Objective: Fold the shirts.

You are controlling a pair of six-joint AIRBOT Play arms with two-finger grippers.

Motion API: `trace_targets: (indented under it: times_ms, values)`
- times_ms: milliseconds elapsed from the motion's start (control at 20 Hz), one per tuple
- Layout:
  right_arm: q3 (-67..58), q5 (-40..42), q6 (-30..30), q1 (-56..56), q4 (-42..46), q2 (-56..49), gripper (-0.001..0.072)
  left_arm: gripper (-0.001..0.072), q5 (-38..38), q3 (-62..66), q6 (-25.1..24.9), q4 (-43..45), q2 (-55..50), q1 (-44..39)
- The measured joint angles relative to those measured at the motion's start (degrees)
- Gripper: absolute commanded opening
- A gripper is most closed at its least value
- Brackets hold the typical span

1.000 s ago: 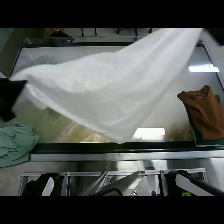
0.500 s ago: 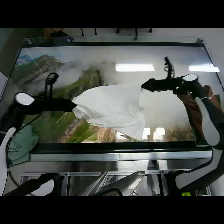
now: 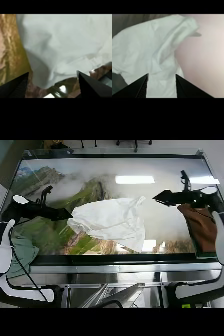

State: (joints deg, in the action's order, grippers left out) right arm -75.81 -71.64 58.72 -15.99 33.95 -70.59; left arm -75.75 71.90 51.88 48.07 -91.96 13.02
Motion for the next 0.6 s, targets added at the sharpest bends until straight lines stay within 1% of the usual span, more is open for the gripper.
trace_targets:
  times_ms: [50, 150, 250, 350, 450, 600]
  values:
    - [2.6, -1.4, 2.2, -0.9, 3.0, 2.9, 0.0410, 0.0667, -1.2, -0.8, 0.3, -0.5, -0.1, 1.0]
    - [9.6, -2.8, 5.5, -2.0, 7.6, 8.8, 0.0546, 0.0667, -2.4, -3.8, 1.1, -1.6, 0.0, 2.3]
    - [18.7, -2.6, 7.8, -2.0, 10.1, 14.6, 0.0547, 0.0667, -2.0, -7.6, 1.2, -3.0, 0.0, 2.9]
    - [27.7, 0.0, 8.9, -1.0, 10.7, 19.1, 0.0547, 0.0668, -0.1, -11.2, 1.3, -4.9, 0.0, 3.1]
    - [35.4, 3.7, 9.5, 1.1, 9.6, 21.6, 0.0546, 0.0668, 1.5, -13.5, 1.3, -7.1, 0.0, 3.1]
    - [42.1, 10.0, 9.9, 5.5, 8.4, 22.3, 0.0545, 0.0668, 2.4, -14.2, 1.0, -9.1, 0.0, 3.2]
